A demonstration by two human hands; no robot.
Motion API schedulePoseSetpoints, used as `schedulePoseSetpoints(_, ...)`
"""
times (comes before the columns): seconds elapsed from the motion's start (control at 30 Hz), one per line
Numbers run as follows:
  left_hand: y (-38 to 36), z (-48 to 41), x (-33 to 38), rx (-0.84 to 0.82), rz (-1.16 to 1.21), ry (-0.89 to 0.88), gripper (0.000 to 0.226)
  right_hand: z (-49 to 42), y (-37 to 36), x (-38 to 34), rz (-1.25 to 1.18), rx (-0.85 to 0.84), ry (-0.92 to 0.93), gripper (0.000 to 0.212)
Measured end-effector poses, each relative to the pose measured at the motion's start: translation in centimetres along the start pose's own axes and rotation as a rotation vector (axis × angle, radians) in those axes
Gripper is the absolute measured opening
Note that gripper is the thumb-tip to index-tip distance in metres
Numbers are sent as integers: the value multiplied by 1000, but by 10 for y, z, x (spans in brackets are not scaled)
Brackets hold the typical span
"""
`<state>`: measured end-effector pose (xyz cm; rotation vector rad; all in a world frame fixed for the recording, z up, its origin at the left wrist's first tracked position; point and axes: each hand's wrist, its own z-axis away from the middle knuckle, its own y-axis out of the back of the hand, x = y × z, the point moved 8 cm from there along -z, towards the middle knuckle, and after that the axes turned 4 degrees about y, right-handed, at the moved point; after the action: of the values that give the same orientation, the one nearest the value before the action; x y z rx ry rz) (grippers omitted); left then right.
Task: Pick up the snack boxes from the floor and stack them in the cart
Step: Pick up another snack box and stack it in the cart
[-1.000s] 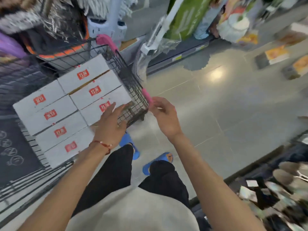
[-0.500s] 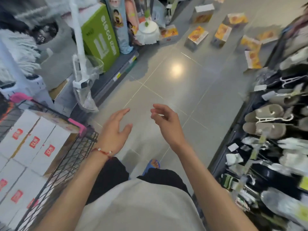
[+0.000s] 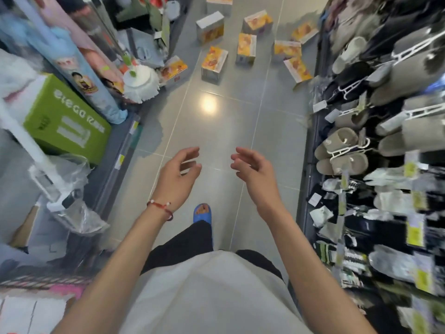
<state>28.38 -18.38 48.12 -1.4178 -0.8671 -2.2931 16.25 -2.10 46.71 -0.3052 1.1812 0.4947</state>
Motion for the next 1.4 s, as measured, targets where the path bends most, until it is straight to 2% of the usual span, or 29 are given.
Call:
schedulePoseSetpoints(0.27,0,-116,48,-98,41,11,32,-80,1,-38,-82,138,-54,26)
schedulePoseSetpoints(0.53,-12,-245,81,-122,45,79,32,-202,4,-68,-114,168,-110,26)
schedulePoseSetpoints(0.77,-39,-378,127,-82,45,146,33,-348,20,-114,-105,122,-145,26)
schedulePoseSetpoints(1.07,-67,-529,189,-23,198,219,30,-531,22,-185,25,1,-151,27)
schedulePoseSetpoints(1.4,-21,-738,201,82,261,378,29,-736,-30,-245,100,-39,-238,20)
